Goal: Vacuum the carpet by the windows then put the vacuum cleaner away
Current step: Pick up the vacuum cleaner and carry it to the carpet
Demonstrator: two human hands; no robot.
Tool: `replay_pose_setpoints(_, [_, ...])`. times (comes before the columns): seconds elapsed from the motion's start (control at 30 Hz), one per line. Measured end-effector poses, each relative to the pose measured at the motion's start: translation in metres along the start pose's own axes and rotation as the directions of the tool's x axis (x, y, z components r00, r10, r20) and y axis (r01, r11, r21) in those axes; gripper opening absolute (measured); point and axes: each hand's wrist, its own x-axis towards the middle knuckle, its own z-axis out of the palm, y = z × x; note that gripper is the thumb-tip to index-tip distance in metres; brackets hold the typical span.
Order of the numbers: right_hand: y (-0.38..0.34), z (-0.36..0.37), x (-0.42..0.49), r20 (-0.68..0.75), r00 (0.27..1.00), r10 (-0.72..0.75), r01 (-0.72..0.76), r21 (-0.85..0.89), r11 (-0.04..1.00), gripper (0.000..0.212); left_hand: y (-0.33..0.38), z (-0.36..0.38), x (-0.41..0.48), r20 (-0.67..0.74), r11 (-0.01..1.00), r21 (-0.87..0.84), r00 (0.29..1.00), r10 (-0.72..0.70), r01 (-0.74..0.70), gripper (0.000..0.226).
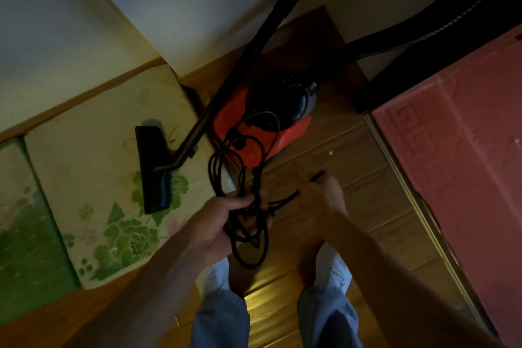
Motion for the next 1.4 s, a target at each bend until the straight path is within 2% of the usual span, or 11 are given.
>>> replay_pose_setpoints(0.1, [0.000, -0.008, 0.013, 0.033, 0.978, 0.208, -0.204, 0.384, 0.901, 0.014, -0.009, -0.017, 0.009, -0.036, 0.996, -0.088, 0.999, -0.013, 0.010, 0.033])
replay_pose_setpoints(0.2, [-0.003, -0.007, 0.019, 0.036, 0.958, 0.284, -0.258, 0.539, 0.802, 0.006, -0.021, -0.024, 0.021, -0.199, 0.989, -0.144, 0.980, -0.003, -0.026, 0.030])
replay_pose_setpoints(0.33, [0.004, -0.004, 0.005, -0.013, 0.965, 0.263, -0.258, 0.143, 0.955, 0.015, -0.035, -0.036, 0.038, -0.342, 0.941, -0.334, 0.937, -0.070, -0.052, 0.026])
replay_pose_setpoints(0.47, [0.014, -0.005, -0.028, 0.241, 0.930, 0.278, -0.285, -0.004, 0.959, 0.026, -0.056, -0.043, 0.059, -0.411, 0.933, -0.360, 0.899, -0.152, -0.007, 0.032])
replay_pose_setpoints(0.6, [0.023, -0.007, -0.047, 0.454, 0.859, 0.238, -0.231, -0.072, 0.970, 0.032, -0.063, -0.024, 0.060, -0.324, 0.942, -0.334, 0.934, -0.150, 0.036, 0.017])
replay_pose_setpoints(0.77, [0.024, -0.005, -0.048, 0.489, 0.863, 0.127, -0.072, -0.130, 0.989, 0.029, -0.053, -0.007, 0.064, -0.141, 0.921, -0.384, 0.983, -0.121, 0.058, 0.027])
replay_pose_setpoints(0.97, [0.013, -0.006, -0.020, 0.480, 0.867, 0.133, 0.024, -0.308, 0.951, 0.019, -0.032, -0.011, 0.070, -0.135, 0.934, -0.338, 0.976, -0.171, 0.117, 0.020])
replay_pose_setpoints(1.07, [0.007, -0.018, 0.008, 0.248, 0.942, -0.224, 0.321, -0.490, 0.811, 0.021, -0.013, -0.003, 0.066, -0.081, 0.915, -0.372, 0.977, -0.199, 0.156, 0.016])
replay_pose_setpoints(1.17, [-0.046, -0.025, 0.010, 0.119, 0.853, -0.508, 0.497, -0.477, 0.724, 0.019, 0.002, 0.014, 0.062, -0.070, 0.863, -0.491, 0.981, -0.179, 0.122, 0.030])
replay_pose_setpoints(1.3, [-0.115, -0.017, 0.037, 0.271, 0.693, -0.669, 0.649, -0.639, 0.414, 0.060, 0.010, 0.047, 0.069, -0.169, 0.773, -0.625, 0.986, 0.004, -0.110, 0.025])
replay_pose_setpoints(1.4, [-0.131, -0.006, 0.061, 0.403, 0.719, -0.566, 0.604, -0.765, 0.224, 0.081, 0.016, 0.066, 0.073, -0.168, 0.667, -0.721, 0.981, 0.098, -0.190, 0.012])
